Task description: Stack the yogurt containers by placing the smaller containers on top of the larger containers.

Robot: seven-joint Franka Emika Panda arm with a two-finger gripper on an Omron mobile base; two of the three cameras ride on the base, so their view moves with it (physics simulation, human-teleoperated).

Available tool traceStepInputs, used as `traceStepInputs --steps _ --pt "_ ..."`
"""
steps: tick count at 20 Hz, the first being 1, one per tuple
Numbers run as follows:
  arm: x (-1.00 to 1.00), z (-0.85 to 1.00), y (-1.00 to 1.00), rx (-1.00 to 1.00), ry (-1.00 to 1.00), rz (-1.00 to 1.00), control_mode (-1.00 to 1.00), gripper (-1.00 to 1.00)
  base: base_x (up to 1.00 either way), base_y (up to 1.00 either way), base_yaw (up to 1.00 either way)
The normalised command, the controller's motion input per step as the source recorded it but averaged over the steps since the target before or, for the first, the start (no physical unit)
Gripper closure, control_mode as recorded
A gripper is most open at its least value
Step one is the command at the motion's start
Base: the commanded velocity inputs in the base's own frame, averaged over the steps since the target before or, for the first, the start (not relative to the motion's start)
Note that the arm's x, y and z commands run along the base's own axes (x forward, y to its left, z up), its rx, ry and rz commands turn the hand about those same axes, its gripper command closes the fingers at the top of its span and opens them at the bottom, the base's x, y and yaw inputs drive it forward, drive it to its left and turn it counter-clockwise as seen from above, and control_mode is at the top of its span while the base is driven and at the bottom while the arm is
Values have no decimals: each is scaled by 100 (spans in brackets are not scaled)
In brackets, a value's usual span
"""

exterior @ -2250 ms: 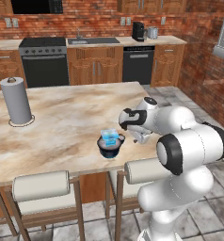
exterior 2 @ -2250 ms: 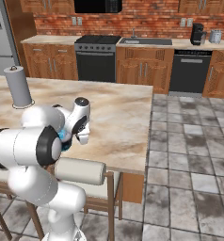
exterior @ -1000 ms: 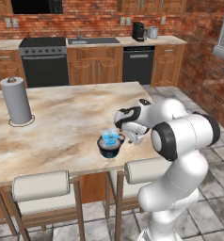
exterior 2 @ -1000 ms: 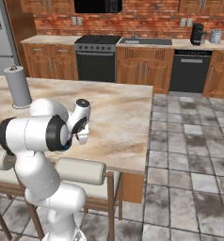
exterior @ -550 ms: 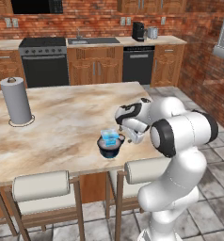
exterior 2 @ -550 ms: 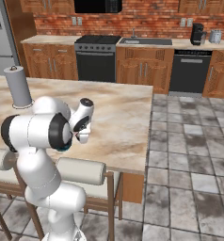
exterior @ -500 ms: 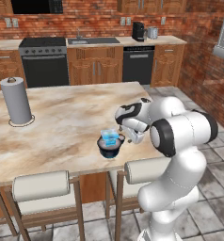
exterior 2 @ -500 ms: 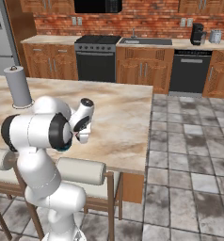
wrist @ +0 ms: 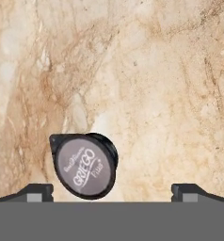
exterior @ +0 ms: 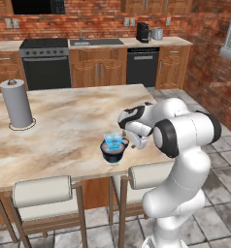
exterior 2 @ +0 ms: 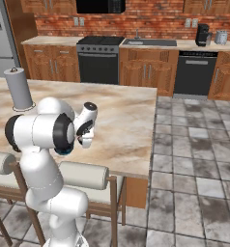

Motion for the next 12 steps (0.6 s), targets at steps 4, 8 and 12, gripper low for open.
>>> traceStepInputs --steps 4,8,12 --pt "7 -14 0 0 1 0 -100 -100 0 0 0" --pt "9 -11 0 0 1 0 -100 -100 0 0 0" --pt "11 -10 0 0 1 0 -100 -100 0 0 0"
